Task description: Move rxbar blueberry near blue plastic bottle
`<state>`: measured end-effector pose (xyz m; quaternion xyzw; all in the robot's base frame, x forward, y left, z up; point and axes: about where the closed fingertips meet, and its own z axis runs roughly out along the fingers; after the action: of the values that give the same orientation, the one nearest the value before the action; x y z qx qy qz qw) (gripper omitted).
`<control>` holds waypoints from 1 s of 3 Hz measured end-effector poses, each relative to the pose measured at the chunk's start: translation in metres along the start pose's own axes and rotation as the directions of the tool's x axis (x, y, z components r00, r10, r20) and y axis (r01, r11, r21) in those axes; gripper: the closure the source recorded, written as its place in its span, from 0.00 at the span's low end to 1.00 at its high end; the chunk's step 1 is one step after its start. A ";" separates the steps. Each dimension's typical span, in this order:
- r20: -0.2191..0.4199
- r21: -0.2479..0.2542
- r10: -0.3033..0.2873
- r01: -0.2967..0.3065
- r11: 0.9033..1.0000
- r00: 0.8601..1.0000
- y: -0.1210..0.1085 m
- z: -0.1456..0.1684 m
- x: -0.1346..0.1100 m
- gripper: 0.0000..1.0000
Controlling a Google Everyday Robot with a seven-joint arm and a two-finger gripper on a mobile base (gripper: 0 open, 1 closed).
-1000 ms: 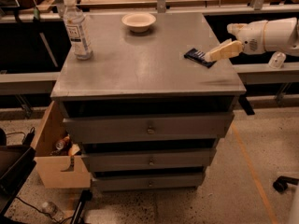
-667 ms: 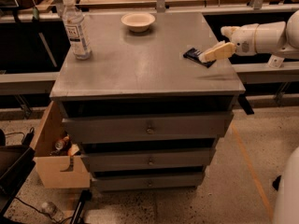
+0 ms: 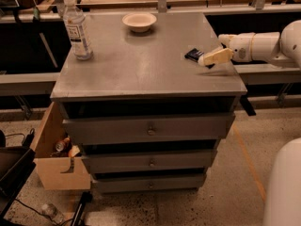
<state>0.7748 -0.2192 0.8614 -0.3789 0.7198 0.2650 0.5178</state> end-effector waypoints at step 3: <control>-0.035 -0.067 0.019 -0.021 0.998 0.999 0.006 0.008 0.043 0.18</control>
Offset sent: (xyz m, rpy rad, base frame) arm -0.0106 -0.0145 -0.0517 0.0178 0.0729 0.0642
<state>0.7659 -0.2213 0.8178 -0.3936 0.7229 0.2878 0.4896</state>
